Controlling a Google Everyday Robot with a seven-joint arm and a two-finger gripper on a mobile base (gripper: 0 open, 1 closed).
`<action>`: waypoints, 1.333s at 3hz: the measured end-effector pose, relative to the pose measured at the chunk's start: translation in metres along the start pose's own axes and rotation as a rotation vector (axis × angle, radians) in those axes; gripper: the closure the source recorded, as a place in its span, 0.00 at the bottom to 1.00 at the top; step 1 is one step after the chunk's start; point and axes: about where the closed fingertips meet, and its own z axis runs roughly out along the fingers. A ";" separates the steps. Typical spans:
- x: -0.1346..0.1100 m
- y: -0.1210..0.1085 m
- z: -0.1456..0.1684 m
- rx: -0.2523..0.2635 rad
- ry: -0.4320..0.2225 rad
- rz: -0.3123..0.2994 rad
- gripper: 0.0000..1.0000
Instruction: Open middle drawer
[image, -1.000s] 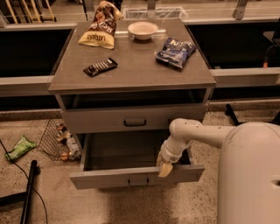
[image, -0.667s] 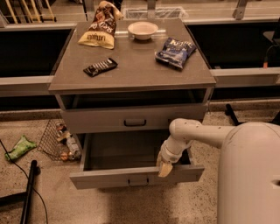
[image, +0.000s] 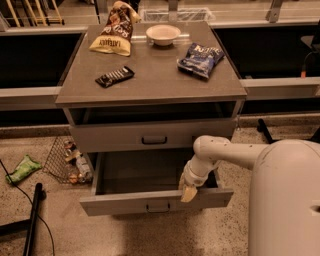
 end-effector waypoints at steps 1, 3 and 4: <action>0.000 0.000 0.000 -0.001 -0.001 0.000 0.15; 0.007 0.040 0.004 -0.031 -0.043 0.019 0.00; 0.014 0.067 0.010 -0.060 -0.056 0.046 0.18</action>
Offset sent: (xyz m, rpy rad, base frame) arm -0.0300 -0.0104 -0.0056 0.0445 0.0451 0.0079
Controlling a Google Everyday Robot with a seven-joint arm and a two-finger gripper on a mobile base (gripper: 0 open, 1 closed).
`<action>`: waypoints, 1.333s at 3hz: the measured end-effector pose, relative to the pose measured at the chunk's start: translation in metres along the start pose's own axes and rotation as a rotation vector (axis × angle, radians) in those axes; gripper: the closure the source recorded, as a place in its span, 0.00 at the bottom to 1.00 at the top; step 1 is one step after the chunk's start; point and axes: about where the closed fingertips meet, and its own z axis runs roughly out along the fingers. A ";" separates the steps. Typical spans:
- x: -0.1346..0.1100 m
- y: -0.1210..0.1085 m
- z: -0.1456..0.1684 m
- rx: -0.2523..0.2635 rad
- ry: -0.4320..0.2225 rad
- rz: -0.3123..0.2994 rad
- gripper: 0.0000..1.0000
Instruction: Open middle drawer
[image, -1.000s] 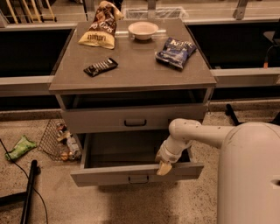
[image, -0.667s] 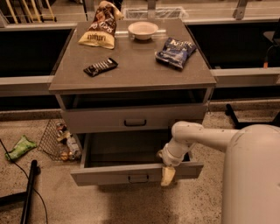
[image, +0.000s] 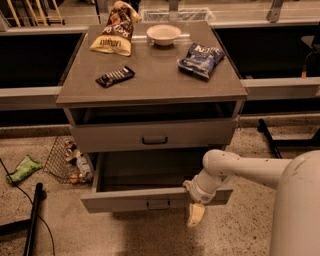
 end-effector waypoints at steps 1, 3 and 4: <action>0.004 0.011 0.002 -0.021 -0.005 0.011 0.41; 0.000 0.023 -0.009 -0.010 -0.006 0.000 0.25; -0.004 0.039 -0.026 0.032 -0.007 -0.016 0.03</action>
Offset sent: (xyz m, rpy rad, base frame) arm -0.0275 -0.0117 -0.0010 0.0074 0.0518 -0.0022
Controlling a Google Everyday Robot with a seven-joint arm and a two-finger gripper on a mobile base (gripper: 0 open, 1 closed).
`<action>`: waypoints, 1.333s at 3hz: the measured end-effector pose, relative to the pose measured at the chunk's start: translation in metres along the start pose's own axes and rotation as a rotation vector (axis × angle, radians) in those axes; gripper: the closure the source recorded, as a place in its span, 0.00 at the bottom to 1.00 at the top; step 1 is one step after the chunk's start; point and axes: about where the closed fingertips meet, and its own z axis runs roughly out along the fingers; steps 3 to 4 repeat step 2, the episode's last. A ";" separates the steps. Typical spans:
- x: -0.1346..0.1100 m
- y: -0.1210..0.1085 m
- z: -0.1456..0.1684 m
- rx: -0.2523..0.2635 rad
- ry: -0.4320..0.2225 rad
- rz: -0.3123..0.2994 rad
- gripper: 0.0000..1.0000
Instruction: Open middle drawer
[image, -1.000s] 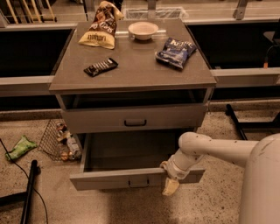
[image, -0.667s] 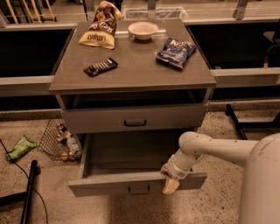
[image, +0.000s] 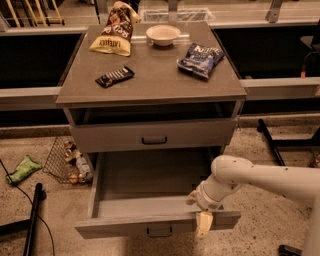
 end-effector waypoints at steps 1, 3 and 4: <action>-0.006 0.014 -0.020 0.047 0.008 -0.017 0.00; -0.011 0.023 -0.032 0.074 0.009 -0.039 0.00; -0.011 0.023 -0.032 0.074 0.009 -0.039 0.00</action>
Offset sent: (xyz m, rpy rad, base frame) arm -0.0250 -0.0063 0.0570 -0.0032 -0.1305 0.0137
